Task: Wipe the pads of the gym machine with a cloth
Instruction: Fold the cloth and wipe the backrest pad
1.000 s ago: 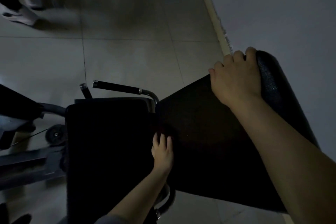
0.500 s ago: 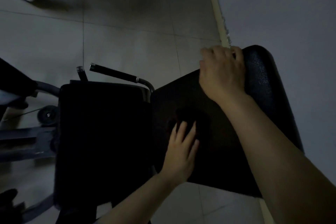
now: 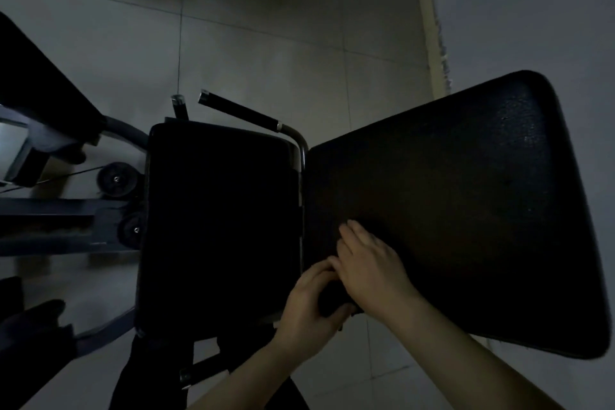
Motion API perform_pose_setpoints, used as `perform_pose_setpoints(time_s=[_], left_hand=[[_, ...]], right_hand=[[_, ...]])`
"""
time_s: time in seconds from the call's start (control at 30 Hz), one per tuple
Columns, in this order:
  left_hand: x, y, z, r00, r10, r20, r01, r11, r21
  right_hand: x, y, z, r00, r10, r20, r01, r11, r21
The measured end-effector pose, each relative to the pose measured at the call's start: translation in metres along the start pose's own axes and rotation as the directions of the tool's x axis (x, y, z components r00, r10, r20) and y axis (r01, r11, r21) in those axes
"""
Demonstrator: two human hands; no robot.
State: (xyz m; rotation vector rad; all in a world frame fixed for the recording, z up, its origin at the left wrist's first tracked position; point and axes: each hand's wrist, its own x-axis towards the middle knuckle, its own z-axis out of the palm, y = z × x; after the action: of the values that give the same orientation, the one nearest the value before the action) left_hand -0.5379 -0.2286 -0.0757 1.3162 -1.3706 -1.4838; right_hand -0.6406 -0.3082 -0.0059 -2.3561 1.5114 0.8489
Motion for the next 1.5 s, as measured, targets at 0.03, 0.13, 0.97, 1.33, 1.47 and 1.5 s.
perform_pose_setpoints(time_s=[0.03,0.13,0.97,1.33,1.47,1.5], left_hand=[[0.004,0.003,0.001,0.999,-0.029,-0.028,0.028,0.999,-0.046],[0.017,0.012,-0.008,0.992,-0.119,-0.044,0.112,0.985,-0.131],[0.156,0.149,-0.023,0.966,0.246,-0.081,-0.209,0.925,0.318],[0.128,0.014,-0.106,0.934,-0.326,-0.145,0.338,0.679,0.651],[0.099,-0.055,-0.163,0.762,-0.645,-0.050,0.356,0.354,0.865],[0.095,-0.066,-0.171,0.744,-0.668,-0.026,0.339,0.345,0.875]], right_hand=[[0.000,0.000,-0.005,1.000,-0.014,0.008,0.014,0.999,0.032],[-0.006,0.010,-0.017,0.996,-0.090,-0.009,0.090,0.993,0.078],[-0.084,0.079,-0.081,0.950,-0.168,-0.263,0.004,0.848,-0.530],[0.047,0.060,-0.098,0.956,0.249,-0.153,-0.292,0.804,-0.518],[0.123,0.051,-0.082,0.979,0.195,-0.057,-0.192,0.793,-0.578],[0.137,0.045,-0.073,0.984,0.177,-0.028,-0.160,0.799,-0.579]])
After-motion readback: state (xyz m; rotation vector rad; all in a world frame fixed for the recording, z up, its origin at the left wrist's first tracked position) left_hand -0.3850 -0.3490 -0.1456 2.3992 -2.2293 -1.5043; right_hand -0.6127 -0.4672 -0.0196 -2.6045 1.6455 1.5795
